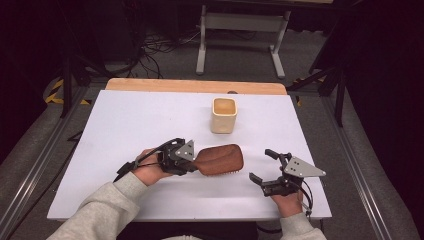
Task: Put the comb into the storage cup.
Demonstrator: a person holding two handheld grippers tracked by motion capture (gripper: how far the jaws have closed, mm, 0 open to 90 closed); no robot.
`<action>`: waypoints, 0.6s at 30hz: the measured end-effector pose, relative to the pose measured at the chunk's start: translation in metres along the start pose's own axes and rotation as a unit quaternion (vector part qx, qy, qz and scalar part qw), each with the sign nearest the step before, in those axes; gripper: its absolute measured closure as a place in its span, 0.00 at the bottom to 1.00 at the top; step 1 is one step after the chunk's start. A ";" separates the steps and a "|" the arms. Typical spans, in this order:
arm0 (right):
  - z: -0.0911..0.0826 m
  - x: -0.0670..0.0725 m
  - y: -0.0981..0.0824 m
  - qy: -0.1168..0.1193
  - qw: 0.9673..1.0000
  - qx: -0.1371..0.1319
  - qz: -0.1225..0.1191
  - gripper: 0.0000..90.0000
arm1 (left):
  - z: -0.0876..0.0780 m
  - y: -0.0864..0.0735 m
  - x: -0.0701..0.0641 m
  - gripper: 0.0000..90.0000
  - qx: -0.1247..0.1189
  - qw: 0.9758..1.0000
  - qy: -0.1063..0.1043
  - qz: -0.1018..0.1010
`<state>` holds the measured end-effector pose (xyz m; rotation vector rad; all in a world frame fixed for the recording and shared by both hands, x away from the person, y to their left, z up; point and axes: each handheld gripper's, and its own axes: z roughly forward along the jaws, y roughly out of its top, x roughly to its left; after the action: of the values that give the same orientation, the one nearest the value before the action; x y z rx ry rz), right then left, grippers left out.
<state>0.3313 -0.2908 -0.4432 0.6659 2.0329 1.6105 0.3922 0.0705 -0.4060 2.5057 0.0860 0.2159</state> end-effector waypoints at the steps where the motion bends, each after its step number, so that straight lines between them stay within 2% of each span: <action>1: 0.000 0.000 0.000 0.000 1.000 0.000 0.000 0.03 | -0.002 -0.001 -0.001 0.80 -0.003 1.000 0.002 -0.002; 5: 0.001 0.001 0.000 0.000 1.000 0.002 0.002 0.03 | -0.009 -0.005 -0.006 0.80 -0.035 0.999 0.011 -0.007; 12: 0.002 0.001 0.000 0.002 1.000 0.004 0.001 0.03 | -0.015 -0.015 -0.013 0.80 -0.071 0.997 0.023 -0.024; 14: 0.002 0.001 0.000 0.003 1.000 0.004 0.001 0.03 | -0.016 -0.019 -0.014 0.80 -0.087 0.995 0.025 -0.029; 15: 0.002 0.001 0.000 0.003 1.000 0.005 0.000 0.03 | -0.017 -0.022 -0.017 0.80 -0.102 0.994 0.032 -0.036; 16: 0.002 0.001 0.000 0.003 1.000 0.005 0.000 0.03 | -0.017 -0.022 -0.017 0.80 -0.102 0.994 0.032 -0.036; 18: 0.002 0.002 0.000 0.003 1.000 0.006 0.001 0.03 | -0.019 -0.026 -0.019 0.80 -0.114 0.992 0.038 -0.042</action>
<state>0.3313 -0.2880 -0.4442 0.6677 2.0470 1.6041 0.3696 0.1000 -0.4090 2.2617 0.1862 0.2703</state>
